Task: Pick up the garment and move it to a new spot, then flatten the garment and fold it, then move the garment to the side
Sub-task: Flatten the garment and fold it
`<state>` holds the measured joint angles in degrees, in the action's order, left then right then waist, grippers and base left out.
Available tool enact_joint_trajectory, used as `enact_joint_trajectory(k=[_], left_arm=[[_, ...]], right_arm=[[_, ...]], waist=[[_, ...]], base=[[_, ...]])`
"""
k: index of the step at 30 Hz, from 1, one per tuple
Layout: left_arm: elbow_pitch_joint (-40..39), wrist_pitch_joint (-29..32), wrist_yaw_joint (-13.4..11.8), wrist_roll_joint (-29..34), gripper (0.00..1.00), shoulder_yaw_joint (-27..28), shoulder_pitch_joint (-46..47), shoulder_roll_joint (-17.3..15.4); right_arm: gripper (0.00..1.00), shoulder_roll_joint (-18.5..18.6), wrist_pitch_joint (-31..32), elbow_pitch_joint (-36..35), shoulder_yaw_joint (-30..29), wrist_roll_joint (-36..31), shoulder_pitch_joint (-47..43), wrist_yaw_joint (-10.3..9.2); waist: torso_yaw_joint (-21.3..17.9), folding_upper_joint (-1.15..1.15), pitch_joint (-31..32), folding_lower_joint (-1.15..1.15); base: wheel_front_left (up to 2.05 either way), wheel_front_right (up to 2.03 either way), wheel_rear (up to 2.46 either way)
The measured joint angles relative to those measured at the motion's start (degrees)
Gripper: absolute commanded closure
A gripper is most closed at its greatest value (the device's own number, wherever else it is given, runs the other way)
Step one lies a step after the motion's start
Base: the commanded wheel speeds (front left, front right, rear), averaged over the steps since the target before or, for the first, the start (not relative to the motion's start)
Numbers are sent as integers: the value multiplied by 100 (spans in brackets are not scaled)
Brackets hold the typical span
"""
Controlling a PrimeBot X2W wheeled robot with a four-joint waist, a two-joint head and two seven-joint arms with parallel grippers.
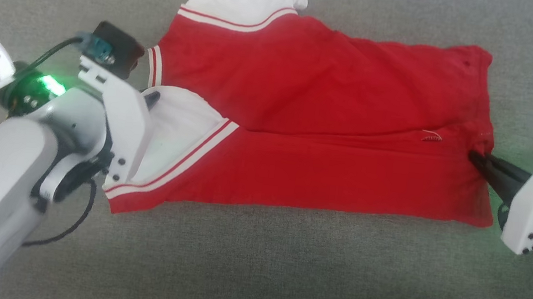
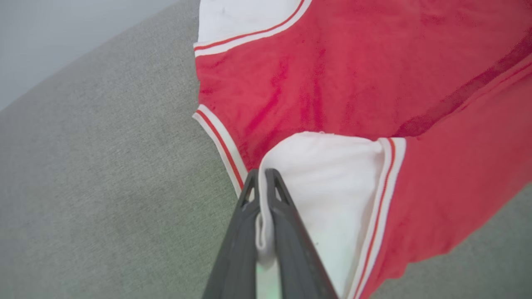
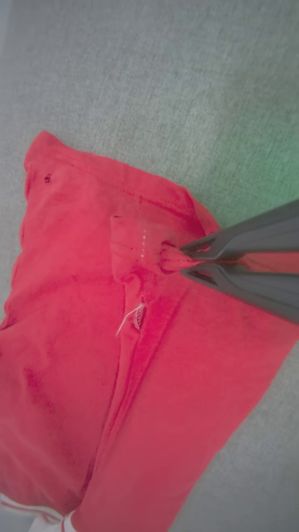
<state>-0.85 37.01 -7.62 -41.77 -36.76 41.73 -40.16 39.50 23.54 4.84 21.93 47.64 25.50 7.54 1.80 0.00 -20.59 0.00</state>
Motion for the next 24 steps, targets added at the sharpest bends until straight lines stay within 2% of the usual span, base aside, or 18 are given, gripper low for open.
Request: enact_joint_trajectory(k=[6,7,13,14,16,17,18,19,20,21,22,24], left_arm=[[1258,-109,416,-46,100,-180,483,522],[1645,-124,556,-96,100,-232,563,662],[2597,-74,739,-343,100,-249,804,1027],[2725,-45,748,-403,100,-232,837,1074],[2929,46,812,-415,97,-265,961,1151],[3036,75,816,-459,79,-258,1006,1199],[3109,99,837,-461,60,-268,1041,1220],[3184,100,836,-459,29,-271,1078,1243],[3241,100,808,-460,0,-269,1113,1278],[3283,104,778,-464,0,-258,1134,1306],[3309,116,740,-465,0,-252,1141,1325],[3300,118,725,-458,0,-249,1156,1293]], right_arm=[[100,-132,3,676,413,8,581,0],[100,-177,25,907,558,40,731,0],[99,-248,121,1365,953,179,1181,2],[88,-258,127,1418,996,183,1244,3],[79,-309,166,1553,1057,286,1353,3],[73,-305,187,1607,1110,289,1405,3],[60,-311,223,1637,1157,290,1460,3],[50,-327,226,1690,1170,308,1497,4],[25,-341,225,1729,1199,330,1524,4],[10,-334,218,1735,1245,330,1553,3],[0,-333,194,1753,1256,339,1572,3],[0,-333,114,1762,1261,360,1582,3]], waist=[[13,0,-249,0],[15,0,-314,0],[14,0,-404,0],[13,0,-407,0],[20,0,-407,0],[26,0,-401,0],[32,0,-392,0],[38,0,-379,0],[43,0,-365,0],[49,0,-349,0],[56,0,-328,0],[76,0,-280,0]], base=[[0,0,0],[0,0,0],[0,0,0],[0,0,0],[0,0,0],[0,0,0],[0,0,0],[0,0,0],[0,0,0],[0,0,0],[0,0,0],[0,0,0]])
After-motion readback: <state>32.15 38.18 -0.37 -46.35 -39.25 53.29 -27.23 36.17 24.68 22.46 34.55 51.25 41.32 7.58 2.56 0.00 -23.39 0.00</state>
